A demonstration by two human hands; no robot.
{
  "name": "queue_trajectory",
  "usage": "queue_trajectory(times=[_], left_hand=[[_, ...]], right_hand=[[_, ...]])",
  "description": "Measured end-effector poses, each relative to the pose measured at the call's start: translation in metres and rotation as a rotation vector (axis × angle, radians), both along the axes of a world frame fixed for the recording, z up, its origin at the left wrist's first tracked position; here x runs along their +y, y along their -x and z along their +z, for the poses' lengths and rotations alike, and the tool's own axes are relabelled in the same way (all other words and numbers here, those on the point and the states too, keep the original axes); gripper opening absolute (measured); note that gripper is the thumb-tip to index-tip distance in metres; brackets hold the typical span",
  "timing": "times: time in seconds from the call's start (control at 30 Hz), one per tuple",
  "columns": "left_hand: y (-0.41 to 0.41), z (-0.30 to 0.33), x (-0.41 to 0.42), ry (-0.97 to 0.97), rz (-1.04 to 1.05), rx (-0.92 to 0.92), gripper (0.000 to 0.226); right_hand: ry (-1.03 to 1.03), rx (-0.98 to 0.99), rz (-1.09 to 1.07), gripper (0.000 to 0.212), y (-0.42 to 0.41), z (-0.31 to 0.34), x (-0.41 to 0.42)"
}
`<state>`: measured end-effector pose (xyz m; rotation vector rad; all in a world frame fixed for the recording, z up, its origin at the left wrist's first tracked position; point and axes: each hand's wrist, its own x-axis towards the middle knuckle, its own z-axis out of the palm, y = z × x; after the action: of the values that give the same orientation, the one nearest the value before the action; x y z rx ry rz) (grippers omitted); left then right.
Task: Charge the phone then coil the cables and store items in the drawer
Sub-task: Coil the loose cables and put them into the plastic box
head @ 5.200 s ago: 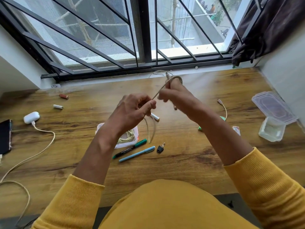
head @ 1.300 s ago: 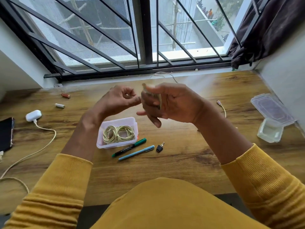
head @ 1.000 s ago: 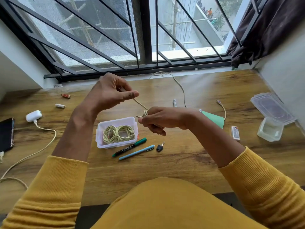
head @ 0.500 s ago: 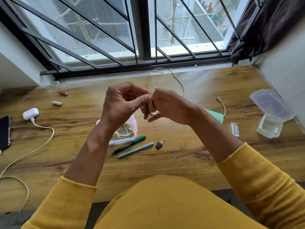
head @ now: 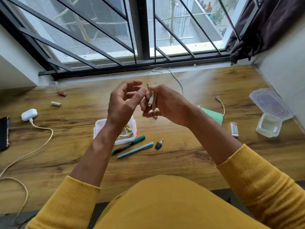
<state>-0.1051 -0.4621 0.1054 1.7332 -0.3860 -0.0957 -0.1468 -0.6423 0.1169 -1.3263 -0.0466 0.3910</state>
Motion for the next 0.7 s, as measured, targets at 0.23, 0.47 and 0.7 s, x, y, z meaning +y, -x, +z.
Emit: queue_trajectory(times=[0.23, 0.47, 0.7], left_hand=[[0.004, 0.018, -0.003, 0.070, -0.447, 0.137, 0.043], [0.010, 0.029, -0.010, -0.023, -0.327, -0.020, 0.025], [0.011, 0.023, -0.012, -0.171, -0.251, -0.204, 0.012]], right_hand=[[-0.198, -0.012, 0.156, 0.044, 0.003, 0.010, 0.003], [-0.312, 0.006, 0.285, 0.039, -0.001, 0.004, -0.003], [-0.405, 0.057, 0.442, 0.044, -0.007, 0.000, -0.010]])
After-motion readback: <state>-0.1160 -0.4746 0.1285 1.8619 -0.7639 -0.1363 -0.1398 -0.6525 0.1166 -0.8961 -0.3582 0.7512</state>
